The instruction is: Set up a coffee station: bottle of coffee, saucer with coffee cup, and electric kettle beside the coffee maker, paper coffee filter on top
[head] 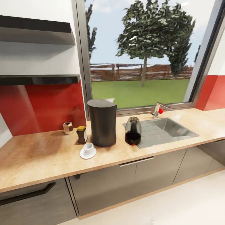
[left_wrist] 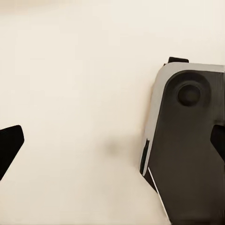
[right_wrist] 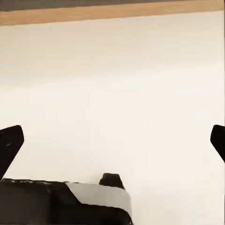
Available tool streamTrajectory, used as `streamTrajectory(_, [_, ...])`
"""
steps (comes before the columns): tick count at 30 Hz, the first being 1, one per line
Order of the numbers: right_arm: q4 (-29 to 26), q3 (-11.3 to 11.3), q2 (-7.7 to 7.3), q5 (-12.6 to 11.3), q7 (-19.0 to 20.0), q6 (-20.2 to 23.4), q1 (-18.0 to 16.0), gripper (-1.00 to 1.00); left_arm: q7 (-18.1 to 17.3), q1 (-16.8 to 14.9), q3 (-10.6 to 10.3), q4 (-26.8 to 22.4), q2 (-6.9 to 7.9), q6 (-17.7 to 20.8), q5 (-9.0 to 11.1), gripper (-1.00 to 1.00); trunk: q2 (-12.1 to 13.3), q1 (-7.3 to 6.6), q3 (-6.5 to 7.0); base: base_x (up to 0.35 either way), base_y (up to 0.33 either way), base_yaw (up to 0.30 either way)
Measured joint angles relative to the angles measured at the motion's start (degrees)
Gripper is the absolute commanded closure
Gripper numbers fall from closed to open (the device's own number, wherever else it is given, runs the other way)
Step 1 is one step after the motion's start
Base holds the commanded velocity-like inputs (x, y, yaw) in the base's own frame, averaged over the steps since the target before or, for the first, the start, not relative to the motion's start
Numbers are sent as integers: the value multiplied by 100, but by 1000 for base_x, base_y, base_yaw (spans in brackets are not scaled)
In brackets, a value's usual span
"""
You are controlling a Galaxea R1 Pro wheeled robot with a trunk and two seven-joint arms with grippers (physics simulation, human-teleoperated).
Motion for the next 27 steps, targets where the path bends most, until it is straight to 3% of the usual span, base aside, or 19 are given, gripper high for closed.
streamTrajectory(7, [14, 5, 2, -541, 339, 1241, 46, -100, -19, 4, -18, 261, -7, 9, -1, -100, 0, 0, 1, 0, 0, 0])
streamTrajectory(11, [17, 7, -84, -633, 347, 1649, 276, -100, 28, 4, -16, 567, -9, 113, -1, -100, 0, 0, 1, 0, 0, 0])
streamTrajectory(12, [17, 8, -106, -635, 349, 1767, 287, -100, 32, 1, -14, 577, -9, 191, -1, -100, 0, 0, 1, 0, 0, 0])
streamTrajectory(15, [17, 8, -138, -642, 356, 2296, 350, -100, 49, -3, 19, 582, -8, 890, -3, -100, 0, 0, 1, 0, 0, 0])
streamTrajectory(18, [10, 11, -137, -643, 353, 2510, 466, -100, 63, -5, 7, 548, -12, 1762, -5, -100, 0, 0, 1, 0, 0, 0])
streamTrajectory(19, [11, 14, -132, -642, 356, 2528, 478, -100, 63, -5, 4, 544, -11, 1859, -4, -100, 0, 0, 1, 0, 0, 0])
streamTrajectory(27, [16, 22, -117, -641, 366, 2550, 498, -100, 56, -6, 14, 523, -15, 1979, -5, -100, 0, 0, 2, 0, 0, 0])
